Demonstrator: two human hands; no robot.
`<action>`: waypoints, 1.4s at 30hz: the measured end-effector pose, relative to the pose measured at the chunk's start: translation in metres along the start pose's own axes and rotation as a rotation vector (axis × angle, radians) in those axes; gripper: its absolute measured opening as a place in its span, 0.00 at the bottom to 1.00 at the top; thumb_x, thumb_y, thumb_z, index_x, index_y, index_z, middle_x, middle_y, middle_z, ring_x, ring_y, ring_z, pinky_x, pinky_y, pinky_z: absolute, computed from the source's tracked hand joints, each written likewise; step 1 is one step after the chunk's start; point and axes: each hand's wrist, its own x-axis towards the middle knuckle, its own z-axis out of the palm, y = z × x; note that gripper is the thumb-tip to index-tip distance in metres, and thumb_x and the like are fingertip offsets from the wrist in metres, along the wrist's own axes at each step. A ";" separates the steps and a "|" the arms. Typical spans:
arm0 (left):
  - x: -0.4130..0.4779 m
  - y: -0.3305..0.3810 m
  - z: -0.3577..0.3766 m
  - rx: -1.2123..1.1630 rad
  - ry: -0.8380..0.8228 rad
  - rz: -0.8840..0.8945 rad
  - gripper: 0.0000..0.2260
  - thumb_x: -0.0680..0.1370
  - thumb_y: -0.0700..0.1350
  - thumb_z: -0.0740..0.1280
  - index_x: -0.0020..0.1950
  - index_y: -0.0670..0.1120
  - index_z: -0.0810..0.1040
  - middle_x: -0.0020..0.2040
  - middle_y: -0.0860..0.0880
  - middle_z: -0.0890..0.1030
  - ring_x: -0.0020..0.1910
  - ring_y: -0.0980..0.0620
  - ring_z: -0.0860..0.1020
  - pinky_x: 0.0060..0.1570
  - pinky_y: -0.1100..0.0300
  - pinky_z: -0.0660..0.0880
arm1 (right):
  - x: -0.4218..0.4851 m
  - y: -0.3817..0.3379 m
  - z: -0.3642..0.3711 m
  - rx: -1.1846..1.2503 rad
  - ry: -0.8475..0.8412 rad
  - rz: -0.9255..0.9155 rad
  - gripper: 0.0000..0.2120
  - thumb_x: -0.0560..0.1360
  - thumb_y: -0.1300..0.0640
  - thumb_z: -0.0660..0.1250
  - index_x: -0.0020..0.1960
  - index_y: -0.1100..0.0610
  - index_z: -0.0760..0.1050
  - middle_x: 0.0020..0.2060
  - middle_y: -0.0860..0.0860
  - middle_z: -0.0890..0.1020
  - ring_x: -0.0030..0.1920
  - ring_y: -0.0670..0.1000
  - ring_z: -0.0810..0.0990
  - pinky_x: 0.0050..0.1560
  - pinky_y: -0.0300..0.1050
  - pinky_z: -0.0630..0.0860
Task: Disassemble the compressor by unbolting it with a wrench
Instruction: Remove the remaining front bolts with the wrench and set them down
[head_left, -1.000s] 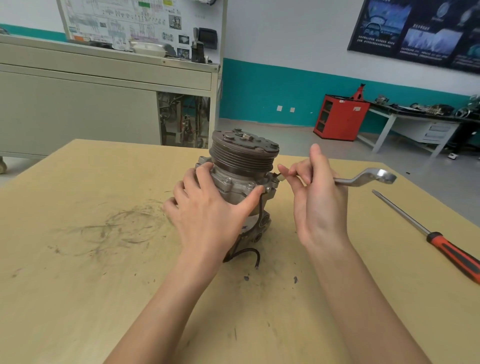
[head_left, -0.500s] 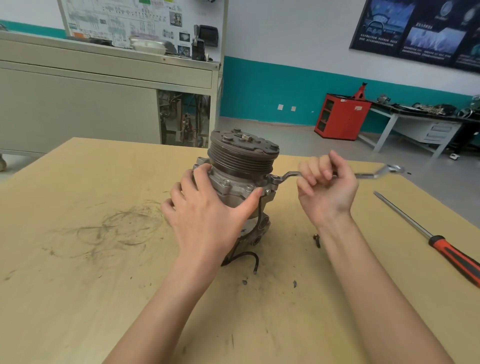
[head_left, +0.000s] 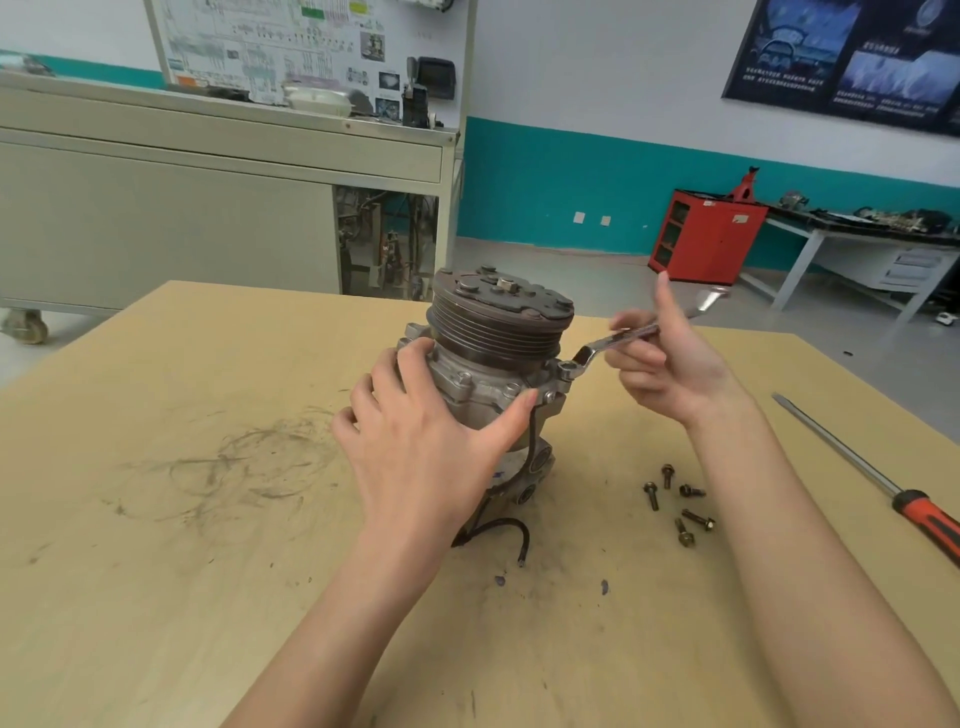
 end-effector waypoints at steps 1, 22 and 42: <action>0.000 0.000 0.000 0.000 0.002 0.001 0.44 0.64 0.77 0.49 0.67 0.47 0.69 0.64 0.45 0.75 0.63 0.41 0.72 0.58 0.46 0.64 | -0.010 -0.004 0.003 -0.023 0.062 -0.039 0.29 0.75 0.37 0.55 0.33 0.57 0.82 0.19 0.47 0.70 0.20 0.43 0.65 0.16 0.33 0.62; 0.001 -0.001 0.001 -0.005 -0.012 0.006 0.45 0.63 0.78 0.49 0.68 0.47 0.67 0.66 0.45 0.74 0.64 0.41 0.71 0.56 0.47 0.64 | -0.080 0.035 0.100 -1.307 0.513 -0.968 0.25 0.76 0.44 0.60 0.33 0.63 0.78 0.24 0.53 0.79 0.23 0.50 0.76 0.23 0.46 0.71; 0.000 0.000 0.001 -0.022 0.012 0.000 0.44 0.63 0.76 0.50 0.67 0.47 0.70 0.63 0.46 0.75 0.63 0.41 0.72 0.57 0.47 0.63 | 0.024 0.024 -0.002 0.163 -0.207 -0.027 0.16 0.54 0.54 0.84 0.33 0.58 0.80 0.20 0.48 0.76 0.20 0.42 0.72 0.21 0.33 0.71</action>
